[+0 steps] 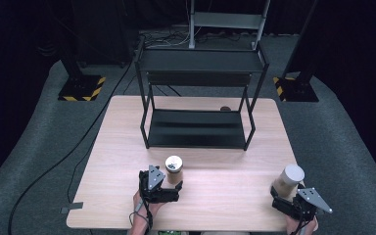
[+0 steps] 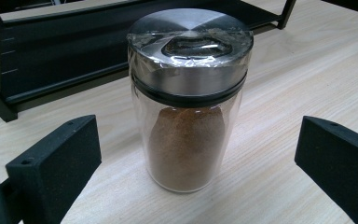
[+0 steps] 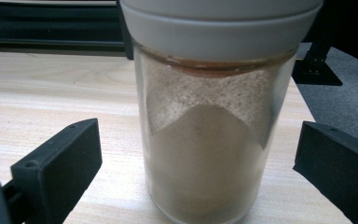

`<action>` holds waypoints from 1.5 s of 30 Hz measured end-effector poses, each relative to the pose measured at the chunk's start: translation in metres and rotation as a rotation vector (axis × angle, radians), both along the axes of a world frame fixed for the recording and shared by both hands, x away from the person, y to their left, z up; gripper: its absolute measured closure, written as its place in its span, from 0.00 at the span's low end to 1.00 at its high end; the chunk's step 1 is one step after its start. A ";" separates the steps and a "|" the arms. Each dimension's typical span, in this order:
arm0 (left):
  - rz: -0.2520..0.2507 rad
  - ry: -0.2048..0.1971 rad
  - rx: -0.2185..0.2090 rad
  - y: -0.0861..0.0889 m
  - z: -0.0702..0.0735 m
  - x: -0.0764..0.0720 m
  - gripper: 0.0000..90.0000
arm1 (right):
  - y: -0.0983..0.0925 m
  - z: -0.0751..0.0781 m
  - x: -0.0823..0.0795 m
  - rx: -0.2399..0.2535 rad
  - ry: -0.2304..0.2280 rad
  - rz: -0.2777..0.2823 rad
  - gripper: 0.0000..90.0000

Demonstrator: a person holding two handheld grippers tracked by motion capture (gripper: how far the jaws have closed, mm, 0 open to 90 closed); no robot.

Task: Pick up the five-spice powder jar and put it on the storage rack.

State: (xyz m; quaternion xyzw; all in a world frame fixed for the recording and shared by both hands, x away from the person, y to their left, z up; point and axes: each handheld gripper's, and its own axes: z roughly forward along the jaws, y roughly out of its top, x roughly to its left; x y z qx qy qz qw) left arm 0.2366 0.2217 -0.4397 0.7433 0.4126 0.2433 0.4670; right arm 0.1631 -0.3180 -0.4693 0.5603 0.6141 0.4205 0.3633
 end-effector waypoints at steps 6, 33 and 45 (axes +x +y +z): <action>0.002 0.010 0.003 -0.002 0.001 0.001 0.00 | -0.001 0.001 0.001 -0.001 0.005 0.012 0.00; -0.016 0.034 0.017 -0.014 0.001 0.027 0.00 | -0.002 0.001 0.002 -0.010 0.008 0.031 0.00; -0.016 0.059 0.034 -0.019 -0.005 0.039 0.00 | -0.002 0.001 0.002 -0.007 0.010 0.024 0.00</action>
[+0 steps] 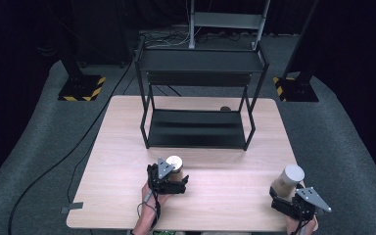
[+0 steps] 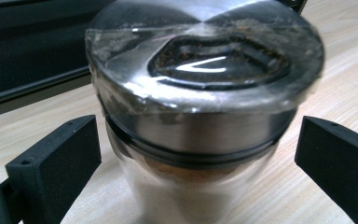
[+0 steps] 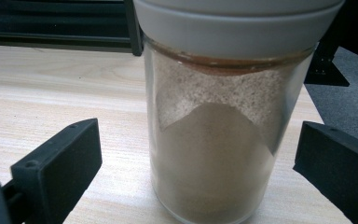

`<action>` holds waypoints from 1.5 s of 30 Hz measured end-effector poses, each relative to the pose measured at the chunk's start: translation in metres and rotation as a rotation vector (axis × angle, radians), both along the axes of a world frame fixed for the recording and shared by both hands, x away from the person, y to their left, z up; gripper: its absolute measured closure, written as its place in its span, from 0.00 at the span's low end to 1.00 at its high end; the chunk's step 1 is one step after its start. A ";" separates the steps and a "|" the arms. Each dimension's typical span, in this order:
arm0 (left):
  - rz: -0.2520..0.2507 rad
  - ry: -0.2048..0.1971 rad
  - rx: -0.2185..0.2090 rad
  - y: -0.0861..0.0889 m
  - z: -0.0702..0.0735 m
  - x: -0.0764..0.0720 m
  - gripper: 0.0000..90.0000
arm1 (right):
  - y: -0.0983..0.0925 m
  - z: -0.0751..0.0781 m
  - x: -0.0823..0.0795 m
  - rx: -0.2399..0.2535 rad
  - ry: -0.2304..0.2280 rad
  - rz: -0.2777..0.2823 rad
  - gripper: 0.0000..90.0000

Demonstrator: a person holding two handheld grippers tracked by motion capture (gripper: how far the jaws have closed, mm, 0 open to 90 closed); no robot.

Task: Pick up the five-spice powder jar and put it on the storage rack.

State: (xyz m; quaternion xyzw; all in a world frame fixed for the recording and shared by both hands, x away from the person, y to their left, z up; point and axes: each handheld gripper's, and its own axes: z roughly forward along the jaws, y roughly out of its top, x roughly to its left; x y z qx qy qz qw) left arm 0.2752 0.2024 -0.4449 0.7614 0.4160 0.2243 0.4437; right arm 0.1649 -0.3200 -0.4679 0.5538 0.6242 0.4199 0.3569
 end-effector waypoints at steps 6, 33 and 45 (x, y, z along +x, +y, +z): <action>-0.011 -0.003 -0.012 0.003 -0.004 0.000 0.15 | 0.000 0.000 0.000 0.002 -0.002 -0.001 0.00; 0.008 -0.025 -0.017 0.007 -0.015 -0.005 0.35 | 0.000 -0.002 -0.002 0.009 -0.012 -0.009 0.00; 0.012 -0.027 -0.007 0.009 -0.010 -0.004 0.35 | -0.001 -0.002 -0.002 0.010 -0.012 -0.008 0.00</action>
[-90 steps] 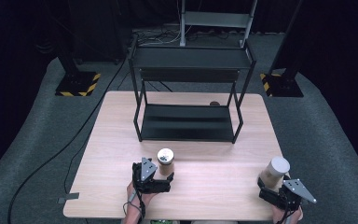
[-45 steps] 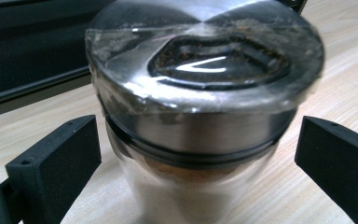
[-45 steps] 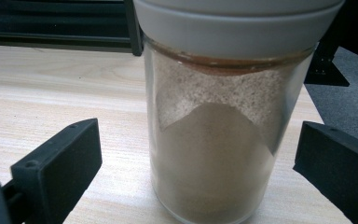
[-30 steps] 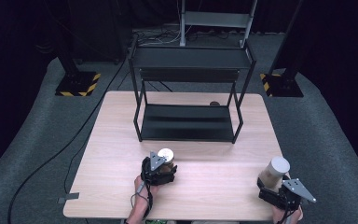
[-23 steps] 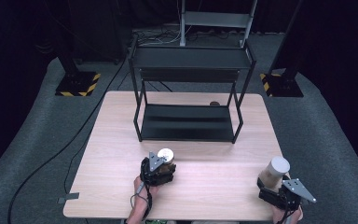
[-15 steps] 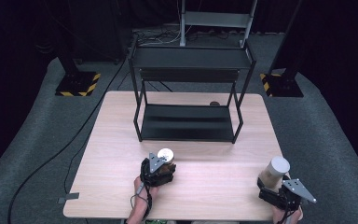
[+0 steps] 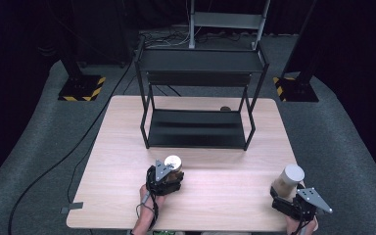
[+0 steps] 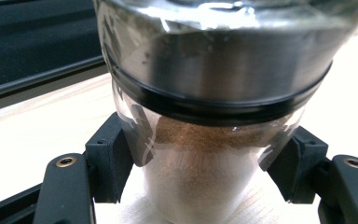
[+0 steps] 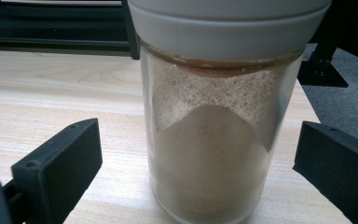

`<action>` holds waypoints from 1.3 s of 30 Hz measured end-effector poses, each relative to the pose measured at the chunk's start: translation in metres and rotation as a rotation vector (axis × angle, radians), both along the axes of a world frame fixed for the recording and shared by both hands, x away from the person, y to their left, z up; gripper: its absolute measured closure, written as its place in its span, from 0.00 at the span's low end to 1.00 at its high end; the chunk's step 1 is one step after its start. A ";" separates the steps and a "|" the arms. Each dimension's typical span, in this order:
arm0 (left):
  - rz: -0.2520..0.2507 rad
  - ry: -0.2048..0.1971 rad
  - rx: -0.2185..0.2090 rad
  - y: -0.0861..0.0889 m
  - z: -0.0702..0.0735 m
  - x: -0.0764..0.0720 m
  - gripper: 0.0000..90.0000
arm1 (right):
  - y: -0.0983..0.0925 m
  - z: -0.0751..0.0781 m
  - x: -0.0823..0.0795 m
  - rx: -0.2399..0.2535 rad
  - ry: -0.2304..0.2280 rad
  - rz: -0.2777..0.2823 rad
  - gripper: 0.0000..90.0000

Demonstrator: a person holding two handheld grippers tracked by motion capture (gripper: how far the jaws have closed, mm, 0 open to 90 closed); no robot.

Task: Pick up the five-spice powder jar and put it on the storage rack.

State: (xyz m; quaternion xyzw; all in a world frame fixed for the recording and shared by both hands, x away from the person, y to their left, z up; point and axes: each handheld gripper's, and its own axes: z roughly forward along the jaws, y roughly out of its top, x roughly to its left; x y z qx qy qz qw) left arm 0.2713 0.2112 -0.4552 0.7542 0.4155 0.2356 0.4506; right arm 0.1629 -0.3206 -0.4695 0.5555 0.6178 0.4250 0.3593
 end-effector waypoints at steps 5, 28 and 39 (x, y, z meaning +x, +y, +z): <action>0.000 -0.002 0.014 0.001 0.006 0.001 0.35 | 0.000 0.000 0.000 0.001 -0.001 0.000 0.00; -0.001 -0.009 0.041 0.010 0.021 0.007 0.35 | 0.000 0.000 0.000 0.001 0.000 0.002 0.00; -0.011 -0.013 0.054 0.012 0.029 0.015 0.35 | 0.000 0.000 0.000 0.001 0.000 0.002 0.00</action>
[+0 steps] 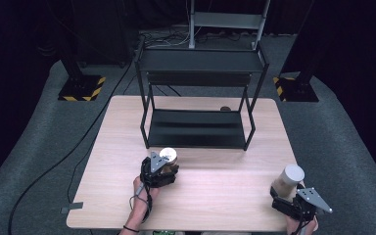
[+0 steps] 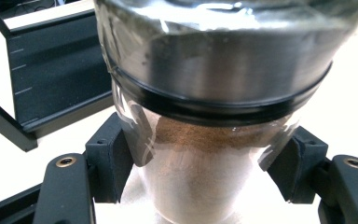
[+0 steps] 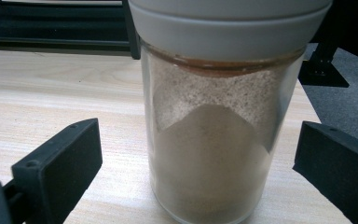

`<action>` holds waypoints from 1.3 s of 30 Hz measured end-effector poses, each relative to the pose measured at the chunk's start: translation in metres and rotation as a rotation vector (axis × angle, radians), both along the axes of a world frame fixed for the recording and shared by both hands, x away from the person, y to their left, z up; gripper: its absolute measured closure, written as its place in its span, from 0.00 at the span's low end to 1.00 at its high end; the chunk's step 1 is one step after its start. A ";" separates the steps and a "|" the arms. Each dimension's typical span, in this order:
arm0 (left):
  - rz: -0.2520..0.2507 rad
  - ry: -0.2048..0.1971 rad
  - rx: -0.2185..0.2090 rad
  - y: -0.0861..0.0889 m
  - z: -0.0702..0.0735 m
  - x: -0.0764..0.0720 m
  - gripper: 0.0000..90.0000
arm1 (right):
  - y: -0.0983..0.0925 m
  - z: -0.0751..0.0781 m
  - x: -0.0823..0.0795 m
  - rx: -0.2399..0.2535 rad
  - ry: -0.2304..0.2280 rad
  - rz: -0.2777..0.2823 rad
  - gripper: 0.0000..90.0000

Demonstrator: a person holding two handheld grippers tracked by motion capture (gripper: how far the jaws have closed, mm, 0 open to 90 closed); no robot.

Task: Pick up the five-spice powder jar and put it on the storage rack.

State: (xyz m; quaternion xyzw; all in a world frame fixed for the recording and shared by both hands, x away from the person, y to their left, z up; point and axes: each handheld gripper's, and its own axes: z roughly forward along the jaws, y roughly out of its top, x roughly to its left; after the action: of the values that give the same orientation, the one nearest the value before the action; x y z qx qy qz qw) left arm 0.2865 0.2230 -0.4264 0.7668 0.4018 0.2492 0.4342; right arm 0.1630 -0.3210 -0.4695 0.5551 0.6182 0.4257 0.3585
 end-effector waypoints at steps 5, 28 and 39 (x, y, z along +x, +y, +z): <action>-0.007 -0.001 0.006 0.001 0.003 0.005 0.35 | 0.000 0.000 0.000 0.000 0.000 -0.001 0.00; -0.023 0.001 0.014 -0.001 0.013 0.028 0.35 | 0.000 0.000 0.000 0.001 0.001 -0.001 0.00; -0.027 0.001 0.022 -0.004 0.016 0.038 0.35 | 0.000 0.000 0.000 0.002 0.002 0.000 0.00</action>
State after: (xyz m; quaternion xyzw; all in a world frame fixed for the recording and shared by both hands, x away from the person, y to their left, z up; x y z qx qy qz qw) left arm 0.3241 0.2191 -0.4101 0.7770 0.3890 0.2473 0.4287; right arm 0.1632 -0.3214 -0.4694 0.5559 0.6179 0.4258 0.3575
